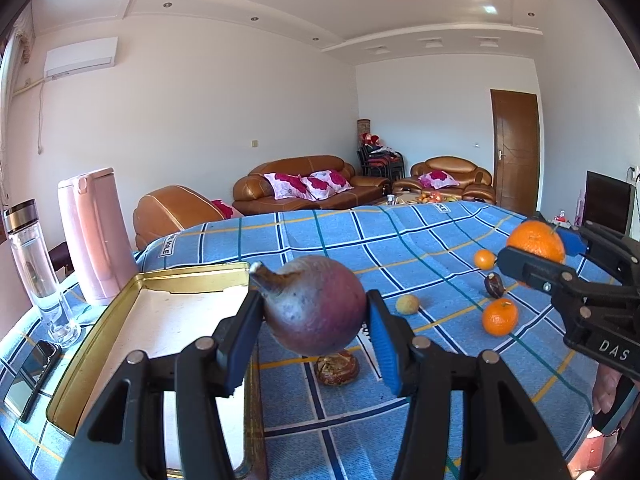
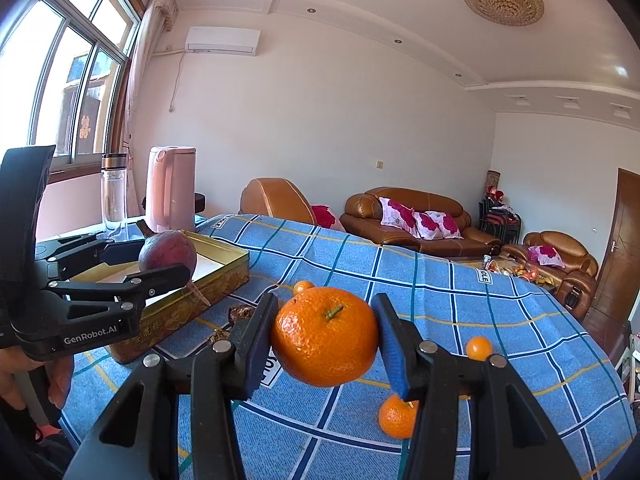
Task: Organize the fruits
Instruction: 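Carry the purple onion and the mandarin toward the gold tin tray with both tools, then lower the onion into the tray and open the left tool while the right tool releases the mandarin there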
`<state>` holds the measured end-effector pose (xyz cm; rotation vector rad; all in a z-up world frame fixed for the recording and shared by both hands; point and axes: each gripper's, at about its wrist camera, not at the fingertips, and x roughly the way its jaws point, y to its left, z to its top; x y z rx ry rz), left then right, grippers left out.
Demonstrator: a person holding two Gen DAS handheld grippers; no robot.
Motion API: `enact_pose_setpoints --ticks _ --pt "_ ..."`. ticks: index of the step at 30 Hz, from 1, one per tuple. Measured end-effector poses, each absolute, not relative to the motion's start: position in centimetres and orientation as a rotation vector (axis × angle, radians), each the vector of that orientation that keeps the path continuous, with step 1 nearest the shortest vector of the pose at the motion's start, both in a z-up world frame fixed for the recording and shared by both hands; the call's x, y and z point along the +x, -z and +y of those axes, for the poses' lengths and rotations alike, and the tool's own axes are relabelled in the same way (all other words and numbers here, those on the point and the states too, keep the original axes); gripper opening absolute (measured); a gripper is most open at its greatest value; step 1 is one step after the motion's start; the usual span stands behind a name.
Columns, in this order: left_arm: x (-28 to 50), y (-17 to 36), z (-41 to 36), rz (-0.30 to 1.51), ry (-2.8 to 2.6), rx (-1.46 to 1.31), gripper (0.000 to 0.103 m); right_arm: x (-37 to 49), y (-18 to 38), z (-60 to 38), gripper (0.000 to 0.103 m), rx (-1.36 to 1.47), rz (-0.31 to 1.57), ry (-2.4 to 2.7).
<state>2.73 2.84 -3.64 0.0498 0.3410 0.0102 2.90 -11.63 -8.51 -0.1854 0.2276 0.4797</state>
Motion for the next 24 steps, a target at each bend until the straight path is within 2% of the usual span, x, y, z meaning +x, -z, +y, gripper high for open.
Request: enact_pose_setpoints --ticks 24 --pt "2.9 3.9 6.1 0.357 -0.072 0.016 0.054 3.6 6.2 -6.9 0.050 -0.275 0.193 -0.558"
